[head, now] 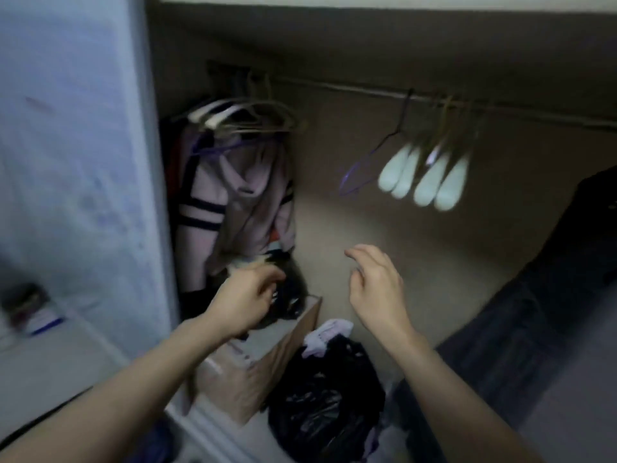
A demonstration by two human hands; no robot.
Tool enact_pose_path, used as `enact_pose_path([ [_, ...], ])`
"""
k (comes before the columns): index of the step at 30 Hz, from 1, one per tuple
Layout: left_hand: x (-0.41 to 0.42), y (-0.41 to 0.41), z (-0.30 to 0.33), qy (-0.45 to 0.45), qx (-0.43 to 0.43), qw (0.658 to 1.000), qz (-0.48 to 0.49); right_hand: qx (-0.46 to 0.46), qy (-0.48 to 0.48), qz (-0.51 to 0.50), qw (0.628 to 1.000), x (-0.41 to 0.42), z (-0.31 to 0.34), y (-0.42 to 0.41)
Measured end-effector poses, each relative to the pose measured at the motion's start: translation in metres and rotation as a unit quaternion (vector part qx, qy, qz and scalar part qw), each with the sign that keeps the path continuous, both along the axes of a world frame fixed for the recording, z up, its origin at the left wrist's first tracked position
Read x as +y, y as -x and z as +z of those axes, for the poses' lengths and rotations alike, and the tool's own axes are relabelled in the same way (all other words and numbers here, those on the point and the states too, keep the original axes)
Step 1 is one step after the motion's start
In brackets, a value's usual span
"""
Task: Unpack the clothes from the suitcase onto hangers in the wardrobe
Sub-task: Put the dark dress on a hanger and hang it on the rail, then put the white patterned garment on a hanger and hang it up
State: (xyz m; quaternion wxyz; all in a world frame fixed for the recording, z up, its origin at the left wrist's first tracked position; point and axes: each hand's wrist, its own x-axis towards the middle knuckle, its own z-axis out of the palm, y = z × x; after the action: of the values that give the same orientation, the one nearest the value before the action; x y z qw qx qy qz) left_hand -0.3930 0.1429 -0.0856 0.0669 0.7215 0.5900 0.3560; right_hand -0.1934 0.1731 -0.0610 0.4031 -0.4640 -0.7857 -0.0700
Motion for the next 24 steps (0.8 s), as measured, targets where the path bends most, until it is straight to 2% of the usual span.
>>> enact_pose_path([
  [6,-0.066,0.081,-0.037,0.056,-0.024,0.987,0.151,-0.008,0.095,0.207,0.974,-0.017,-0.057,0.097],
  [11,-0.117,0.125,-0.072,0.092,-0.057,0.955,0.277,-0.012,0.158,0.329,0.931,-0.032,-0.104,0.158],
  [19,-0.151,0.122,-0.131,0.150,-0.094,0.916,0.360,-0.024,0.258,0.412,0.873,-0.038,-0.177,0.188],
  [24,-0.165,0.120,-0.187,0.190,-0.140,0.871,0.431,-0.015,0.391,0.398,0.830,-0.039,-0.236,0.193],
])
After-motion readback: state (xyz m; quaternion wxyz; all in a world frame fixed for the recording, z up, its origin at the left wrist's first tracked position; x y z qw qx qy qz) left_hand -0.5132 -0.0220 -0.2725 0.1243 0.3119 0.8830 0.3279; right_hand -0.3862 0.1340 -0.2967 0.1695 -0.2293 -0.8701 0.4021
